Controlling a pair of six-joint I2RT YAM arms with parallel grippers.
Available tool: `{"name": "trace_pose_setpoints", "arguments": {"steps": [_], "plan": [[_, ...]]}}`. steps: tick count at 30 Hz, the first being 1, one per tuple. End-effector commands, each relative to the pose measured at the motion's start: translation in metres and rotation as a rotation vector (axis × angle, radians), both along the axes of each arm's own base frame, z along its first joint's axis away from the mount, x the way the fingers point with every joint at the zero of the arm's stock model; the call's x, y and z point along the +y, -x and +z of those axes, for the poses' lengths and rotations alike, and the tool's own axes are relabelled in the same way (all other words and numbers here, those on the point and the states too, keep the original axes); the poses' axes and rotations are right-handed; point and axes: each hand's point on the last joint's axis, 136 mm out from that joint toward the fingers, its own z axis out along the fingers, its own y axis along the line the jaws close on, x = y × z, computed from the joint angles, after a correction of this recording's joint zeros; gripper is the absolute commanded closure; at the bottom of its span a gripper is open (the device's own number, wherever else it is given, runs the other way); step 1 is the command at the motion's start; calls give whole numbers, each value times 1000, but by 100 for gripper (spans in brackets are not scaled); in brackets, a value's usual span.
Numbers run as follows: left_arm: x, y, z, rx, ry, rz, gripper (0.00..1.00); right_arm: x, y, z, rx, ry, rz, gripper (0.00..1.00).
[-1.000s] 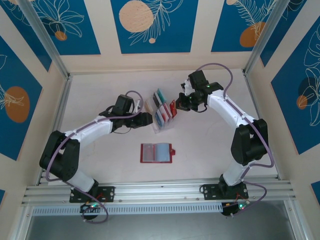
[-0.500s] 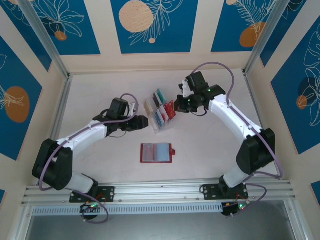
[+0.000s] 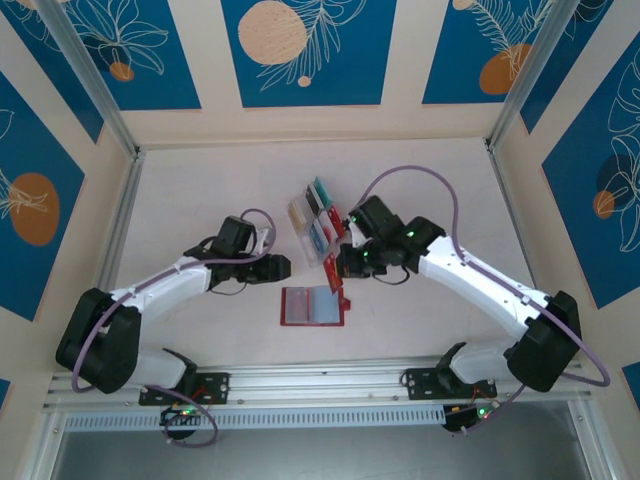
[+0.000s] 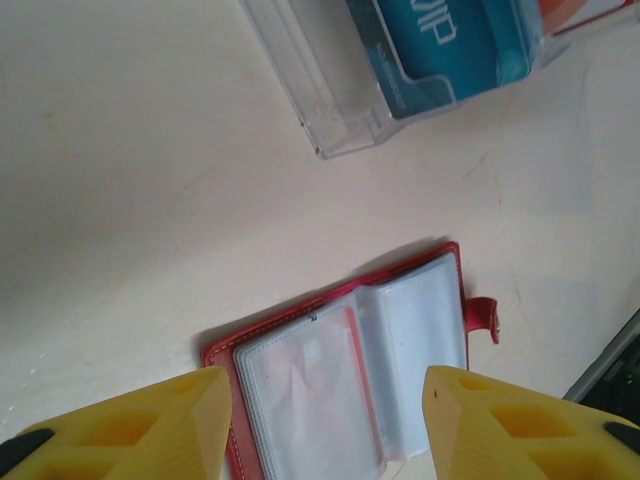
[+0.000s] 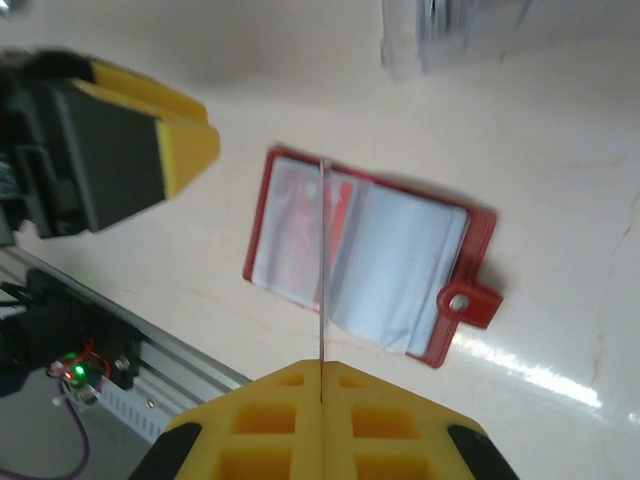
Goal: Put the credit cards into the card holder
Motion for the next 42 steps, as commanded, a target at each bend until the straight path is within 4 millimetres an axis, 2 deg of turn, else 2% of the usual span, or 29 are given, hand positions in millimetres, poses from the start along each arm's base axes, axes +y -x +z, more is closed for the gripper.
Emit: {"name": "trace_pose_setpoints", "arguments": {"steps": [1,7,13,17,21,38,42], "plan": [[-1,12,-8,-2,-32,-44,47,18,8,-16,39,-8,-47,100],[0,23,-21,-4,-88,-68,47,39,18,-52,89,38,-92,100],[2,29,-39,9,-115,-74,47,40,12,-75,81,123,-158,100],[2,31,-44,4,-115,-77,47,35,8,-84,76,163,-199,100],[0,32,-47,8,-103,-85,48,38,8,-95,86,181,-204,100],[-2,34,-49,11,-106,-97,48,50,12,-107,92,226,-192,100],[-2,34,-49,10,-107,-97,48,53,13,-105,99,210,-178,88]]}}
